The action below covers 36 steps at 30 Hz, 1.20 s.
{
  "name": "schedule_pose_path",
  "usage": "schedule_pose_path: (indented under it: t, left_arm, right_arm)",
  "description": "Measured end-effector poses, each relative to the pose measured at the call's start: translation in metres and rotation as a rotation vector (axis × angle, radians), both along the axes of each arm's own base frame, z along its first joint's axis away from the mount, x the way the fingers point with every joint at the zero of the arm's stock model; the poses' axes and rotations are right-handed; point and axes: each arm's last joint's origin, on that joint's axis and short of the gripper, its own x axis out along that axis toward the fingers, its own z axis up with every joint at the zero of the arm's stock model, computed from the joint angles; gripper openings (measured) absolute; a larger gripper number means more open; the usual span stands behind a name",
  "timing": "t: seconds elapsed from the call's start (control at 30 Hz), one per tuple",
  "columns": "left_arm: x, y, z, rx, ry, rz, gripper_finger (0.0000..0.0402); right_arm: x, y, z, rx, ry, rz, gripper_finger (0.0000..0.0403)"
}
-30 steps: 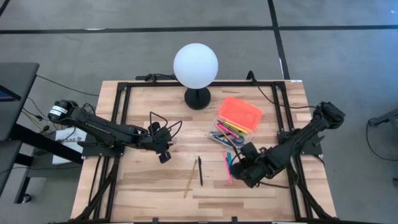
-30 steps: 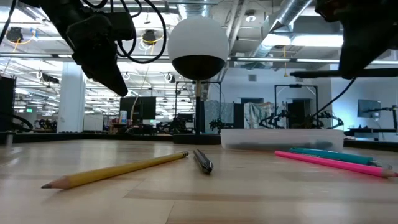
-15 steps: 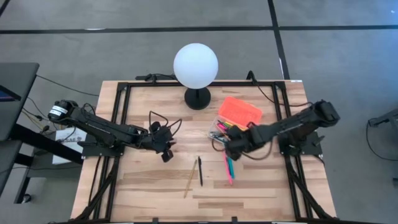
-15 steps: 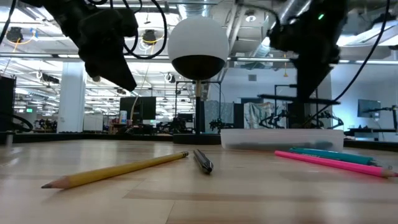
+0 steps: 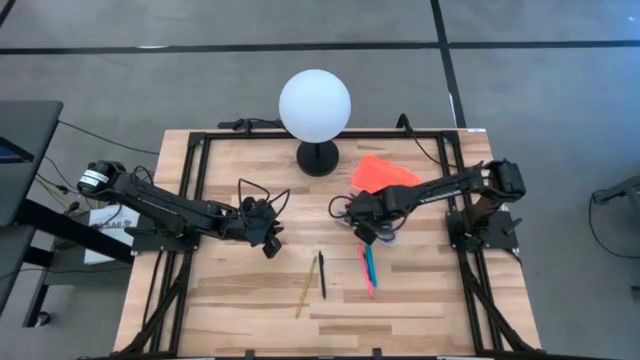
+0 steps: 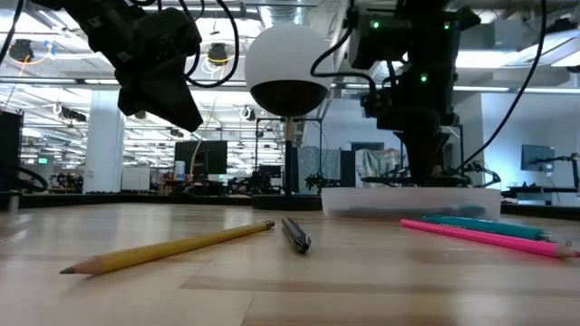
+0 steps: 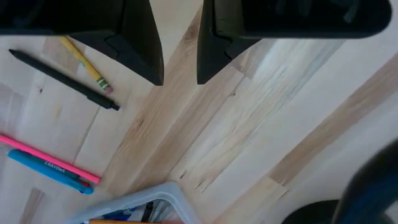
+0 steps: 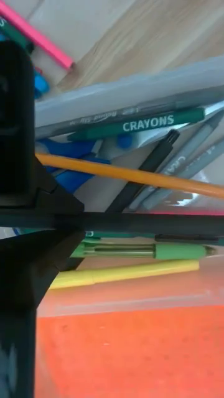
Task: Pick & place school supplies into a supply box
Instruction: Put the black pen into the orange supply box, then put the yellow pencil into the orange supply box
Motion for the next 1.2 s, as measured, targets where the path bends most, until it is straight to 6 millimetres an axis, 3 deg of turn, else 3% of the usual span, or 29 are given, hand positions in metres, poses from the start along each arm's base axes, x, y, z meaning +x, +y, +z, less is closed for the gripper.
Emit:
schedule_pose_path:
  t: [0.47, 0.67, 0.97, 1.2]
  left_arm:
    - [0.001, 0.000, 0.000, -0.087, -0.029, 0.062, 0.0089]
    - [0.001, -0.008, 0.000, -0.318, -0.028, 0.045, 0.0089]
    - [0.012, -0.033, 0.005, -0.433, -0.174, 0.014, 0.0089]
    - [0.045, -0.067, -0.014, -0.459, -0.261, -0.091, 0.0089]
  right_arm:
    - [-0.001, -0.007, 0.001, 0.016, -0.004, -0.077, 0.0091]
    - [-0.013, 0.017, 0.031, -0.021, -0.116, 0.007, 0.0111]
    - [-0.063, 0.061, 0.097, -0.101, -0.405, 0.130, 0.0113]
    - [-0.113, 0.086, 0.122, -0.167, -0.532, 0.158, 0.0113]
